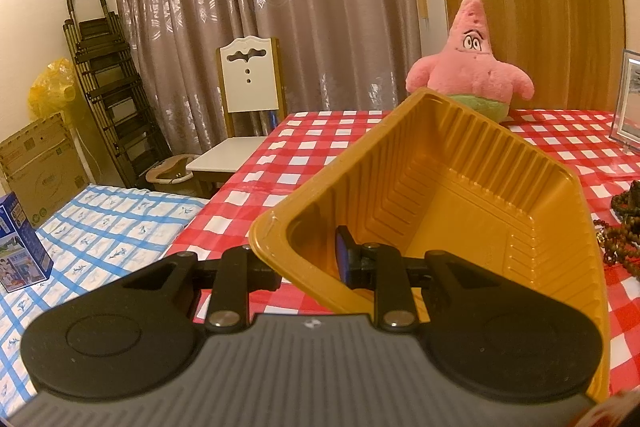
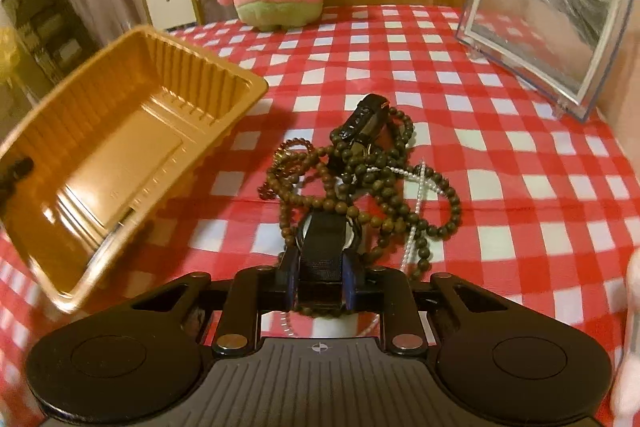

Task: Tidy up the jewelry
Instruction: 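Grasp the black watch in the pile with the right tool, then carry the black watch into the tray and open the right tool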

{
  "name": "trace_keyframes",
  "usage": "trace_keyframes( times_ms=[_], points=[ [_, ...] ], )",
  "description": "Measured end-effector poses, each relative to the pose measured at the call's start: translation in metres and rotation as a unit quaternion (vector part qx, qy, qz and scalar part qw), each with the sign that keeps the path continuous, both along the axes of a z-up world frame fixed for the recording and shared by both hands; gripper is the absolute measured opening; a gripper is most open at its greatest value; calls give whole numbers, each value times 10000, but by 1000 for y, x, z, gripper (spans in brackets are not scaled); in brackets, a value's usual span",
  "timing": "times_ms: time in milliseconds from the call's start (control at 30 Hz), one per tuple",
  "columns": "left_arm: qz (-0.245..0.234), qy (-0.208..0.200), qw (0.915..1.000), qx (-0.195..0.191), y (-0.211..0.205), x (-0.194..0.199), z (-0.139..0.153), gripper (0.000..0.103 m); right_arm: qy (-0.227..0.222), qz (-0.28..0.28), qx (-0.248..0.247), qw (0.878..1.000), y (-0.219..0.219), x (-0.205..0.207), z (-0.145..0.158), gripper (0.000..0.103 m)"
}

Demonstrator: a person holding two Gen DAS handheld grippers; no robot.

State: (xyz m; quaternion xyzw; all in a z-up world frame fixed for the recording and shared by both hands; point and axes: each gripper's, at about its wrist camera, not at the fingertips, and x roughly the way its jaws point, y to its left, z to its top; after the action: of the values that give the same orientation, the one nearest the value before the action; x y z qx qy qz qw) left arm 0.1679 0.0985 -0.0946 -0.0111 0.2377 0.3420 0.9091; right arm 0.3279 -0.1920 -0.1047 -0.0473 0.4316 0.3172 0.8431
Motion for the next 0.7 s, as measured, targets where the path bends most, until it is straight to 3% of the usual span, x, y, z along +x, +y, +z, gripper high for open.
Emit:
trace_keyframes(
  times_ms=[233,700],
  points=[
    [5,8,10000,-38,1,2,0,23,412,-209,454,9979,-13,-6,28,22],
    [0,15,10000,-78,3,4,0,23,506,117,1275,9905,9,-22,67,22]
  ],
)
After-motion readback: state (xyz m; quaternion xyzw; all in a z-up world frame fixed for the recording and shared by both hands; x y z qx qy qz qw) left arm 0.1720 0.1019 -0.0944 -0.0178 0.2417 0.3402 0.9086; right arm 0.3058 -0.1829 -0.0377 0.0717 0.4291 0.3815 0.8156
